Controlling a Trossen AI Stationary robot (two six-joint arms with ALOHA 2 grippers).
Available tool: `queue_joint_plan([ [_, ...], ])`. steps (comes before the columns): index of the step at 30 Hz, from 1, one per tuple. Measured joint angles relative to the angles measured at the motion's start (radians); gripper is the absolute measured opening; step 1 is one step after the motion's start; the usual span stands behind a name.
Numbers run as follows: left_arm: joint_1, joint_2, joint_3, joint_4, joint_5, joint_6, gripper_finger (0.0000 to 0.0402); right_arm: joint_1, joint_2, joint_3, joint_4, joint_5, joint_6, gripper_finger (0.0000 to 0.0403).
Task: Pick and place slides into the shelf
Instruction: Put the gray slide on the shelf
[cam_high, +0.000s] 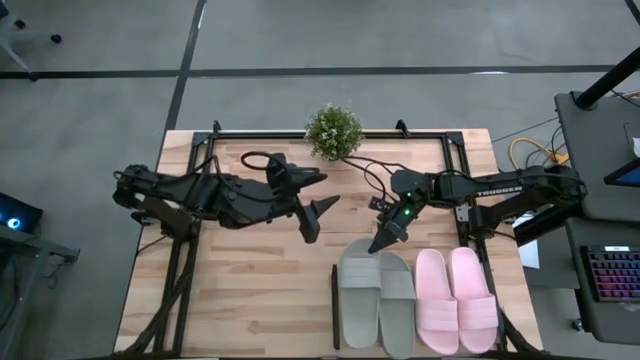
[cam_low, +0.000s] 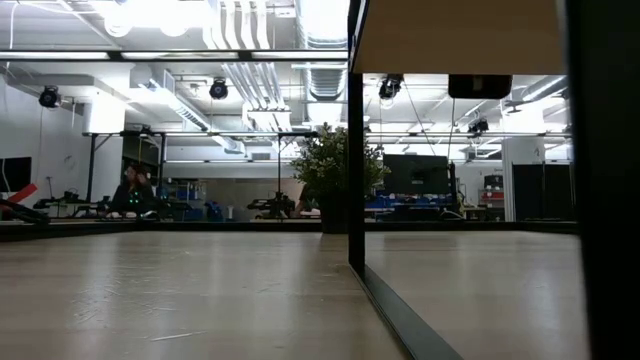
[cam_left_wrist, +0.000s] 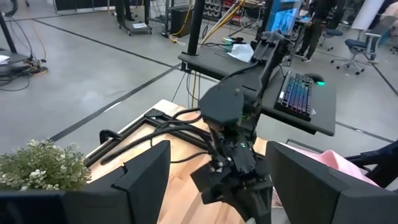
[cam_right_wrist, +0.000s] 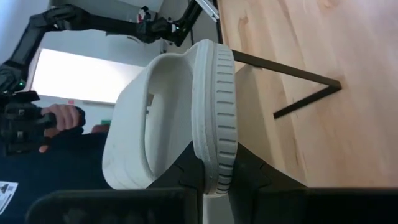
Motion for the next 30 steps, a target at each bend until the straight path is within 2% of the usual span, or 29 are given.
queue_joint_plan([
  [12,0.032,0.0,0.0,-0.004,0.011,0.004,0.0249,0.001,0.0,-0.002,0.008,0.016,-0.094,0.0033],
  [30,0.052,0.0,0.0,-0.004,0.016,0.005,0.0249,0.044,0.0,-0.002,0.044,0.03,-0.144,0.0033],
])
